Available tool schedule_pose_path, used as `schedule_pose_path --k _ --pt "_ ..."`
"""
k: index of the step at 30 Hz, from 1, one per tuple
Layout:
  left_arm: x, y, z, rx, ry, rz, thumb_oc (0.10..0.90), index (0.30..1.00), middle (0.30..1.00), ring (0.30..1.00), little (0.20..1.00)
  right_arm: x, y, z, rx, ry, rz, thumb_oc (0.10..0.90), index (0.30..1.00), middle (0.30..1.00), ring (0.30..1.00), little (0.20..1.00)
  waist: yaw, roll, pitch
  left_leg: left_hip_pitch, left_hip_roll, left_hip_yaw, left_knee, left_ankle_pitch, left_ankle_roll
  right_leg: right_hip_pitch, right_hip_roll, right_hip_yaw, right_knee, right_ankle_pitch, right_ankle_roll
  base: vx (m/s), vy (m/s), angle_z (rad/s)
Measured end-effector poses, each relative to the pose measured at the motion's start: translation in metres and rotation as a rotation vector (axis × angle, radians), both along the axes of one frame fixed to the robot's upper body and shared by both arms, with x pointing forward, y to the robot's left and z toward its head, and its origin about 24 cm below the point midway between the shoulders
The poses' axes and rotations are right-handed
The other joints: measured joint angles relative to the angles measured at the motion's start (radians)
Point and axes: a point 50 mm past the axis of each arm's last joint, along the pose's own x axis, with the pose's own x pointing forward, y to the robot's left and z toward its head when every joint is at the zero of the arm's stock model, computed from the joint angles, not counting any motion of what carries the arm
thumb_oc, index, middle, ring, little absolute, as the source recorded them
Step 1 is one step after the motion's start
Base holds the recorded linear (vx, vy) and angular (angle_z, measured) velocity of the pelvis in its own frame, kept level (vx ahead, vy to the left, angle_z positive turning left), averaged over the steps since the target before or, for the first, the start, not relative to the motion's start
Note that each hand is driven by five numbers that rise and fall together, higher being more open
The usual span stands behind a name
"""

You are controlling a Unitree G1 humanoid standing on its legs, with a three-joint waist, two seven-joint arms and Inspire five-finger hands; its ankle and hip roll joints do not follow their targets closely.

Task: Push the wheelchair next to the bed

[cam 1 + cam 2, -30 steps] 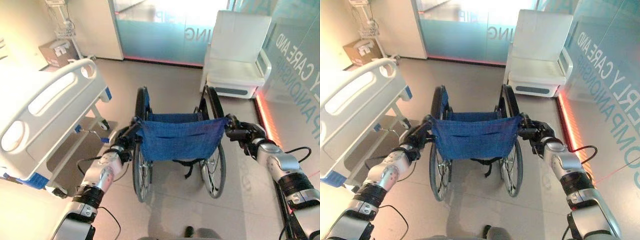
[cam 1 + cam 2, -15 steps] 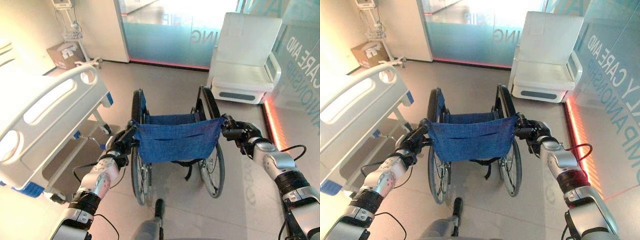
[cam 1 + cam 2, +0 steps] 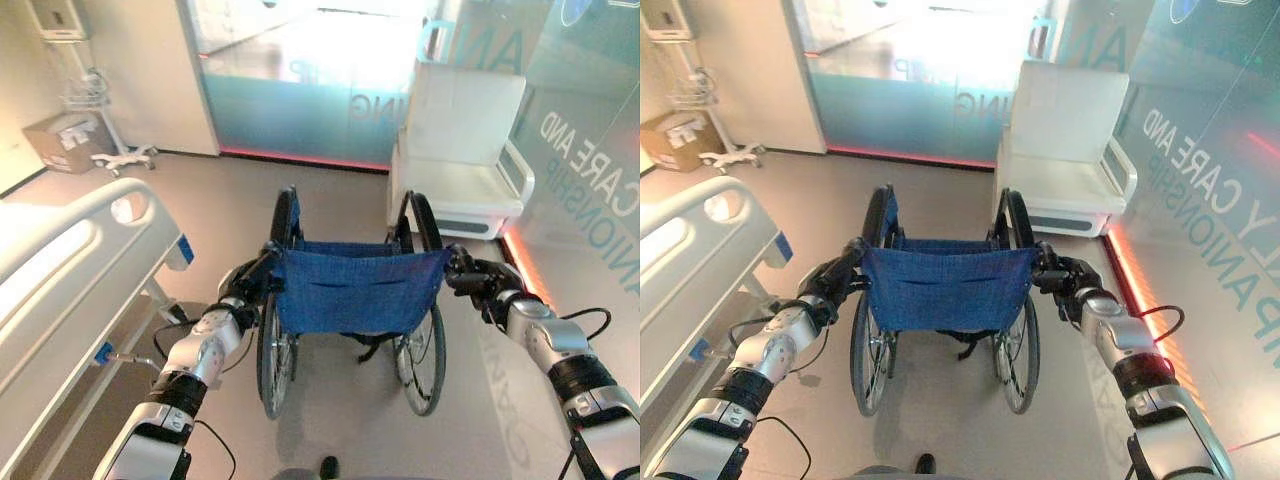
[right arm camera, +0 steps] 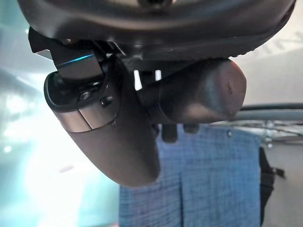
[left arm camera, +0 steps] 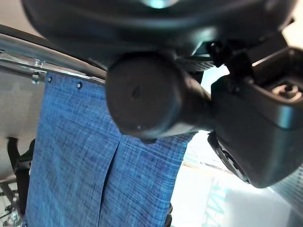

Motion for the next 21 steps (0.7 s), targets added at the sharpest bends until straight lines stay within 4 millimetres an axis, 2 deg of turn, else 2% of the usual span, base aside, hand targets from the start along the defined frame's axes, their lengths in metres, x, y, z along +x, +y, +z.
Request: schedule_pose_path --k 1,2,3,4,5,6,7,10,12,13,14,15,16,17,18,19,20,21 --pt "0.003 -0.004 0.001 -0.011 -0.012 -0.005 0.400 0.300 0.300 0.300 0.300 0.000 -0.003 0.003 -0.006 -0.015 -0.004 0.400 0.300 0.300 0.300 0.300 -0.006 0.019 0.012 0.014 0.010 -0.060 0.000 -0.017 -0.021 -0.028 0.060 -0.012 -0.136 0.004 0.000 0.33 -0.099 -0.07" --pt "0.004 -0.004 0.003 -0.010 -0.024 -0.004 0.400 0.300 0.300 0.300 0.300 0.001 -0.002 0.005 -0.005 -0.026 -0.003 0.400 0.300 0.300 0.300 0.300 -0.013 0.027 0.018 0.016 0.019 -0.072 0.000 -0.021 -0.027 -0.029 0.081 -0.014 -0.220 0.014 0.005 0.41 -0.138 0.10" --pt "0.007 -0.004 0.007 -0.008 -0.043 -0.004 0.400 0.300 0.300 0.300 0.300 0.002 -0.002 0.008 -0.006 -0.048 0.001 0.400 0.300 0.300 0.300 0.300 -0.029 0.027 0.026 0.016 0.015 -0.076 0.003 -0.044 -0.038 -0.064 0.104 -0.023 -0.340 0.033 0.027 0.48 -0.159 0.32" --pt "0.008 -0.004 0.009 -0.011 -0.048 -0.004 0.400 0.300 0.300 0.300 0.300 0.002 -0.003 0.011 -0.011 -0.060 0.005 0.400 0.300 0.300 0.300 0.300 -0.055 0.019 0.029 0.013 0.012 -0.025 0.022 -0.084 -0.025 -0.082 0.109 -0.013 -0.456 0.083 0.048 0.56 -0.183 0.48" --pt "0.008 -0.004 0.009 -0.010 -0.048 -0.004 0.400 0.300 0.300 0.300 0.300 0.002 -0.004 0.013 -0.011 -0.063 0.004 0.400 0.300 0.300 0.300 0.300 -0.071 0.018 0.030 0.016 0.013 -0.002 0.032 -0.100 -0.008 -0.074 0.108 -0.005 -0.542 0.110 0.077 0.53 -0.157 0.60" --pt "0.008 -0.005 0.010 -0.011 -0.051 -0.007 0.400 0.300 0.300 0.300 0.300 0.002 -0.005 0.015 -0.010 -0.070 0.005 0.400 0.300 0.300 0.300 0.300 -0.085 0.008 0.036 0.036 -0.002 0.001 0.040 -0.112 0.005 -0.069 0.100 0.008 -0.651 0.164 0.126 0.54 -0.162 0.51" --pt "0.009 -0.006 0.011 -0.013 -0.055 -0.009 0.400 0.300 0.300 0.300 0.300 0.003 -0.006 0.017 -0.007 -0.073 0.001 0.400 0.300 0.300 0.300 0.300 -0.091 -0.002 0.042 0.064 -0.017 -0.038 0.037 -0.123 0.005 -0.076 0.092 0.000 -0.710 0.198 0.140 0.51 -0.164 0.42" --pt "0.012 -0.007 0.013 -0.015 -0.058 -0.011 0.400 0.300 0.300 0.300 0.300 0.004 -0.007 0.020 0.001 -0.076 -0.009 0.400 0.300 0.300 0.300 0.300 -0.111 -0.020 0.055 0.129 -0.029 -0.100 0.037 -0.161 0.004 -0.107 0.080 -0.021 -0.728 0.298 0.116 0.49 -0.188 0.46" --pt "0.011 -0.011 0.009 -0.028 -0.043 -0.012 0.400 0.300 0.300 0.300 0.300 0.003 -0.010 0.020 -0.008 -0.065 -0.010 0.400 0.300 0.300 0.300 0.300 -0.131 -0.030 0.053 0.173 -0.035 -0.145 0.042 -0.210 -0.002 -0.067 0.071 0.008 -0.716 0.309 0.116 0.52 -0.244 0.77" --pt "0.010 -0.010 0.008 -0.024 -0.035 -0.009 0.400 0.300 0.300 0.300 0.300 0.003 -0.011 0.020 -0.010 -0.053 -0.010 0.400 0.300 0.300 0.300 0.300 -0.160 -0.055 0.044 0.187 -0.046 -0.154 0.066 -0.246 -0.010 -0.017 0.049 0.042 -0.706 0.303 0.119 0.56 -0.291 1.08" --pt "0.011 -0.015 0.007 -0.043 -0.038 -0.010 0.400 0.300 0.300 0.300 0.300 0.005 -0.012 0.023 -0.015 -0.059 -0.010 0.400 0.300 0.300 0.300 0.300 -0.169 -0.045 0.046 0.189 -0.028 -0.157 0.087 -0.285 -0.029 -0.010 0.059 0.040 -0.685 0.355 0.097 0.43 -0.249 0.90" --pt "0.012 -0.016 0.007 -0.049 -0.039 -0.005 0.400 0.300 0.300 0.300 0.300 0.005 -0.013 0.025 -0.018 -0.063 -0.013 0.400 0.300 0.300 0.300 0.300 -0.173 -0.040 0.045 0.191 -0.014 -0.150 0.096 -0.291 -0.035 -0.018 0.064 0.039 -0.653 0.350 0.090 0.34 -0.225 0.81" --pt "0.014 -0.017 0.009 -0.050 -0.046 -0.004 0.400 0.300 0.300 0.300 0.300 0.007 -0.016 0.028 -0.028 -0.065 -0.014 0.400 0.300 0.300 0.300 0.300 -0.191 -0.038 0.045 0.181 0.013 -0.105 0.129 -0.313 -0.060 -0.018 0.073 0.031 -0.610 0.366 0.060 0.31 -0.256 0.87" --pt "0.014 -0.020 0.009 -0.056 -0.049 -0.006 0.400 0.300 0.300 0.300 0.300 0.006 -0.018 0.029 -0.034 -0.067 -0.019 0.400 0.300 0.300 0.300 0.300 -0.198 -0.038 0.044 0.154 0.019 -0.070 0.205 -0.332 -0.096 -0.019 0.083 0.030 -0.581 0.353 0.022 0.43 -0.367 0.93" --pt "0.014 -0.022 0.010 -0.061 -0.057 -0.002 0.400 0.300 0.300 0.300 0.300 0.007 -0.020 0.033 -0.039 -0.076 -0.017 0.400 0.300 0.300 0.300 0.300 -0.197 -0.040 0.043 0.090 0.014 -0.027 0.338 -0.343 -0.137 -0.014 0.089 0.027 -0.575 0.332 -0.010 0.41 -0.388 0.54" --pt "0.015 -0.023 0.011 -0.062 -0.065 0.006 0.400 0.300 0.300 0.300 0.300 0.009 -0.020 0.038 -0.044 -0.089 -0.009 0.400 0.300 0.300 0.300 0.300 -0.183 -0.040 0.043 -0.005 0.013 0.022 0.524 -0.330 -0.173 -0.007 0.096 0.024 -0.572 0.316 -0.041 0.32 -0.306 0.18" --pt "0.014 -0.023 0.010 -0.064 -0.065 0.010 0.400 0.300 0.300 0.300 0.300 0.010 -0.020 0.039 -0.048 -0.091 -0.005 0.400 0.300 0.300 0.300 0.300 -0.171 -0.039 0.043 -0.058 0.017 0.047 0.646 -0.310 -0.203 0.000 0.099 0.018 -0.573 0.317 -0.060 0.32 -0.270 -0.05" --pt "0.011 -0.024 0.007 -0.070 -0.062 0.019 0.400 0.300 0.300 0.300 0.300 0.011 -0.019 0.039 -0.064 -0.092 0.003 0.400 0.300 0.300 0.300 0.300 -0.149 -0.035 0.042 -0.160 0.031 0.080 0.854 -0.234 -0.259 0.026 0.113 0.010 -0.578 0.298 -0.080 0.26 -0.177 -0.09"
